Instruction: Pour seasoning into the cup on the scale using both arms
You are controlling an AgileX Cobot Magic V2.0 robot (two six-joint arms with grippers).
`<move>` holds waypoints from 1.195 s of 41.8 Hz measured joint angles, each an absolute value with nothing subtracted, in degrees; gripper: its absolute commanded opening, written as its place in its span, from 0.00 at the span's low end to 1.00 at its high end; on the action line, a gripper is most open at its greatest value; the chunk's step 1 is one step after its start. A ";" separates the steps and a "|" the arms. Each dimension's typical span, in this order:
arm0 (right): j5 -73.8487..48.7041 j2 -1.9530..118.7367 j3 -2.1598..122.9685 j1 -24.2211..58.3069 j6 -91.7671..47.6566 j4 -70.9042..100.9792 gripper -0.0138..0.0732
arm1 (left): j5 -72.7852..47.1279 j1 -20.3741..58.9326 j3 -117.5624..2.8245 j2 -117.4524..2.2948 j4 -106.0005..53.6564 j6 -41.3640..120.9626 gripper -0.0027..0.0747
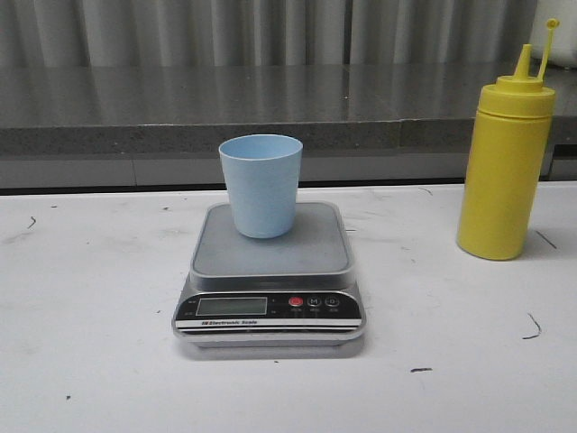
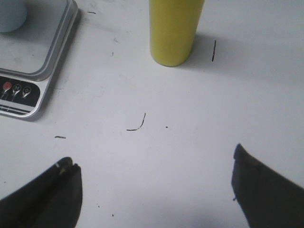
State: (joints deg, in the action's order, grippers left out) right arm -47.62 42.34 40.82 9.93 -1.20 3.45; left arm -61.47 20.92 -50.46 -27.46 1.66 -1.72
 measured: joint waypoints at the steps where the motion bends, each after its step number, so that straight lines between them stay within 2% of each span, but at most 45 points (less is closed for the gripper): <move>1: -48.49 41.42 40.82 9.93 -1.30 3.55 0.91 | -61.47 20.92 -50.46 -27.46 1.66 -1.72 0.50; 14: -56.83 30.08 40.82 9.93 -1.70 3.55 0.91 | -60.84 20.92 -50.46 -27.46 1.66 -1.72 0.50; 24: -59.58 26.60 40.82 9.93 -1.80 3.57 0.91 | -59.71 20.92 -50.46 -27.46 1.66 -1.72 0.50; 26: -59.58 26.47 40.82 9.93 -1.80 3.57 0.88 | -59.71 20.92 -50.46 -27.46 1.66 -1.72 0.50; 30: -59.58 26.47 40.82 9.93 -1.80 3.57 0.74 | -59.71 20.92 -50.46 -27.46 1.66 -1.72 0.50; 33: -59.47 26.47 40.82 9.93 -1.80 3.57 0.55 | -59.71 20.92 -50.46 -27.46 1.66 -1.72 0.45; 41: -59.26 26.47 40.82 9.93 -1.80 3.57 0.15 | -59.71 20.92 -50.46 -27.46 1.66 -1.72 0.13; 43: -59.26 26.47 40.82 9.93 -1.80 3.57 0.08 | -59.71 20.92 -50.46 -27.46 1.66 -1.72 0.06; 45: -59.26 26.47 40.82 9.93 -1.80 3.57 0.09 | -59.71 20.92 -50.46 -27.46 1.66 -1.72 0.01; 50: -59.26 26.47 40.82 9.93 -1.80 3.57 0.08 | -59.71 20.92 -50.46 -27.46 1.66 -1.72 0.01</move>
State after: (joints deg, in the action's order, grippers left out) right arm -59.26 26.47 40.82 9.93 -1.80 3.57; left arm -59.71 20.92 -50.46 -27.46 1.66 -1.72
